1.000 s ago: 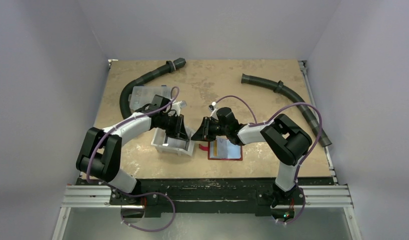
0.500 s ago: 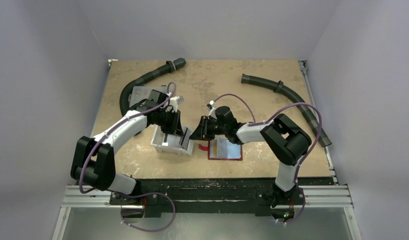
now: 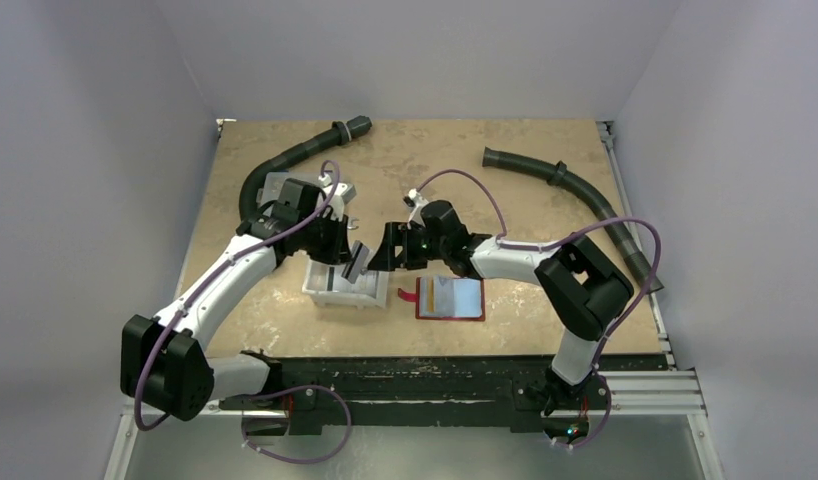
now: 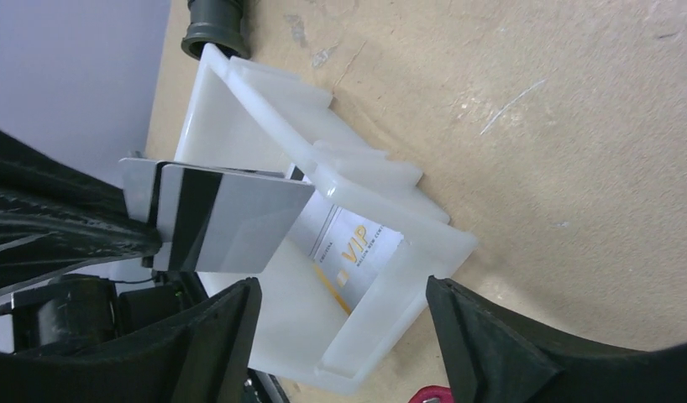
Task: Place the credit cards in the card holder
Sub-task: Pick up the credit card from the storage box.
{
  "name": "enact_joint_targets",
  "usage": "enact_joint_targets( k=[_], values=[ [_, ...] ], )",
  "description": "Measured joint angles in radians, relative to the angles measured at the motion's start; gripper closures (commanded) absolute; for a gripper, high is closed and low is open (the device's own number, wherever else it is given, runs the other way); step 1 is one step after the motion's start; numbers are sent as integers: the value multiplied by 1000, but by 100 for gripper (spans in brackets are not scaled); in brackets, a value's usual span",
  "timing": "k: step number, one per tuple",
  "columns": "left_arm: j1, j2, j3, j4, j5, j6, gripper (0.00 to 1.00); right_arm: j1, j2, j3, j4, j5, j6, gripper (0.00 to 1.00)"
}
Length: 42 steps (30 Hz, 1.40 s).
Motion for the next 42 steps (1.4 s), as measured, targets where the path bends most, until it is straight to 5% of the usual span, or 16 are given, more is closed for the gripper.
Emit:
enact_joint_targets(
  k=[25,42],
  values=[
    [0,-8,2,-62,12,58,100,77,8,201,-143,154,11,11],
    [-4,-8,2,-66,62,53,100,81,-74,112,-109,172,35,7]
  ],
)
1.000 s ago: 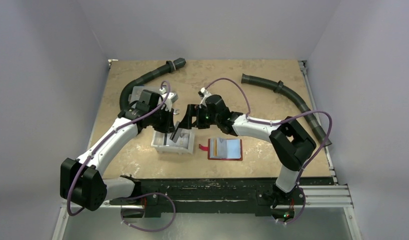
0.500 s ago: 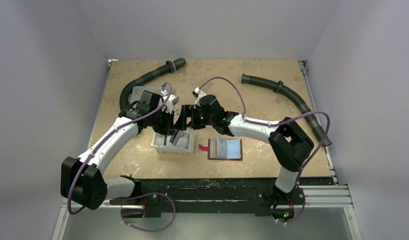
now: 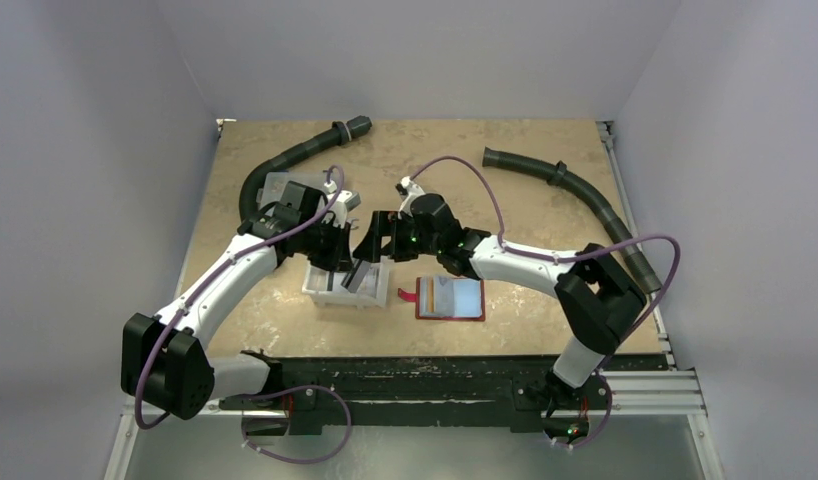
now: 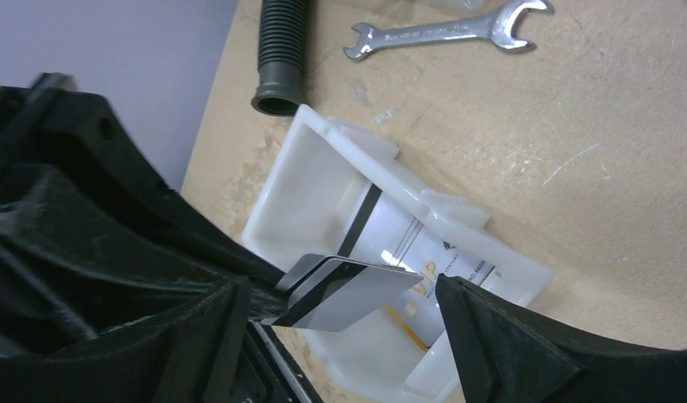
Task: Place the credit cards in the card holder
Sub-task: Pick up the credit card from the storage box.
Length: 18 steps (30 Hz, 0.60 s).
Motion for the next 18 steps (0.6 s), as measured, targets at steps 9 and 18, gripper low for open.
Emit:
enact_joint_targets(
  k=[9,18],
  values=[
    [0,0,0,-4,2,0,100,0,-29,-13,21,-2,-1,9],
    [0,-2,0,-6,1,0,100,0,7,-15,24,-3,0,12]
  ],
)
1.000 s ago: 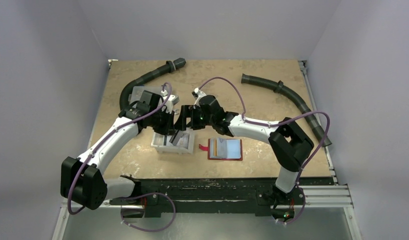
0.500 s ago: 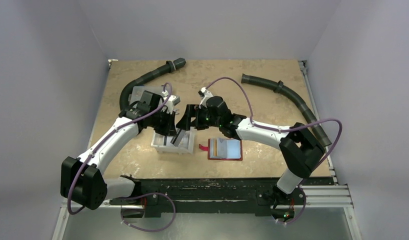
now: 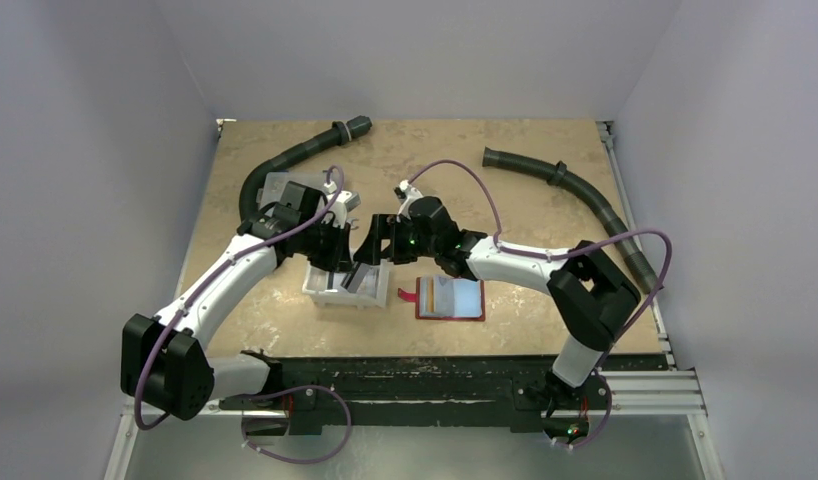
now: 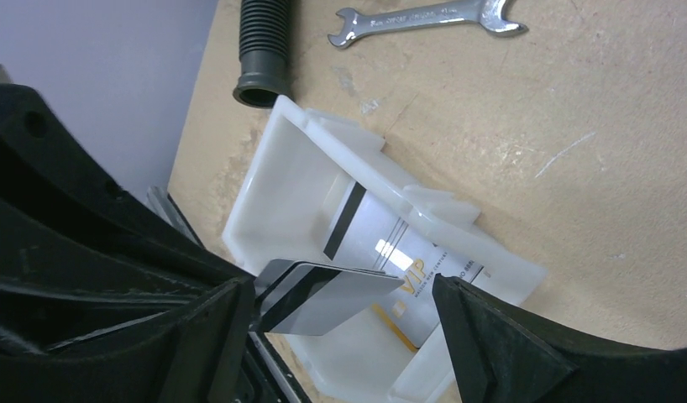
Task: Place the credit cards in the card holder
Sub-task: Pick up the credit card from the storage box.
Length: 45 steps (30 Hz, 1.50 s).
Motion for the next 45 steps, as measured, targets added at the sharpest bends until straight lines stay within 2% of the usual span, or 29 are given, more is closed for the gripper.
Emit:
enact_joint_targets(
  k=[22,30,41,45],
  values=[
    [2,-59,-2,6,-48,-1,100,0,64,27,19,-1,-2,13],
    [2,-110,-2,43,-49,-10,100,15,115,27,-50,37,-39,13],
    [0,-99,3,20,-129,-61,100,11,56,27,-101,35,-82,11],
    [0,-109,22,36,-110,-104,100,-23,-11,19,-104,-29,-127,13]
  ],
)
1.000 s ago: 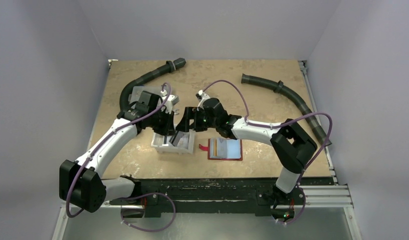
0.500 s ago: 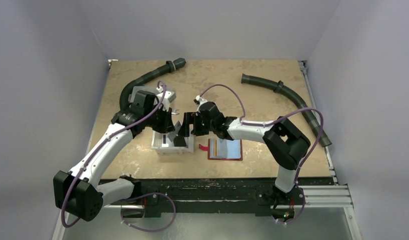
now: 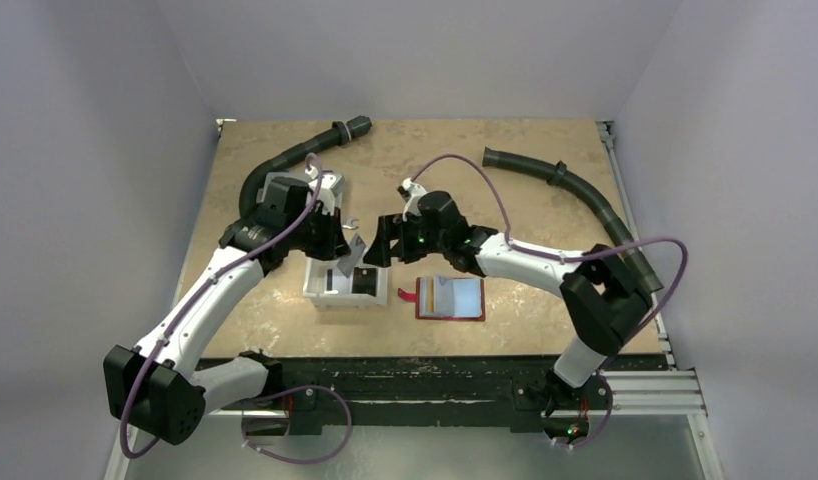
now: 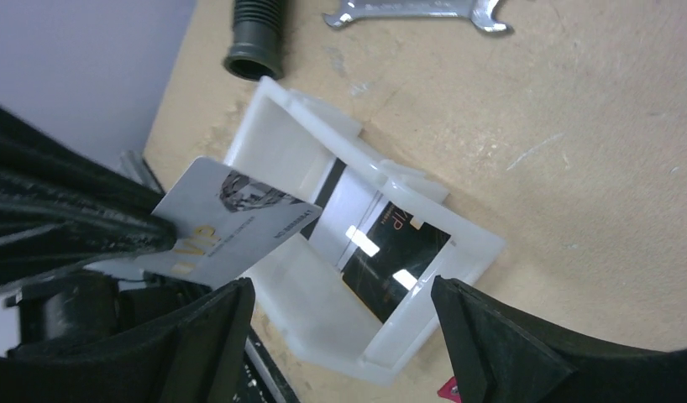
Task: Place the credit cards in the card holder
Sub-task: Pick up the credit card from the storage box.
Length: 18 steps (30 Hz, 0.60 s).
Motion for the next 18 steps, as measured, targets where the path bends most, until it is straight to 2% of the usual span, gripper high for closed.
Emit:
enact_joint_targets(
  k=[2,5,9,11,15,18],
  values=[
    [0,-15,2,33,31,-30,100,-33,-45,-34,27,-68,-16,20],
    [0,-41,0,132,97,-108,100,-114,-130,-140,146,-214,24,22],
    [0,-92,-97,451,191,-312,100,-207,-192,-305,421,-368,209,24],
    [0,-100,-177,649,229,-432,100,-214,-199,-367,557,-412,309,30],
    [0,-46,-293,987,265,-640,100,-209,-199,-435,792,-438,472,39],
    [0,-10,-340,1142,267,-744,100,-211,-199,-451,907,-430,552,46]
  ],
)
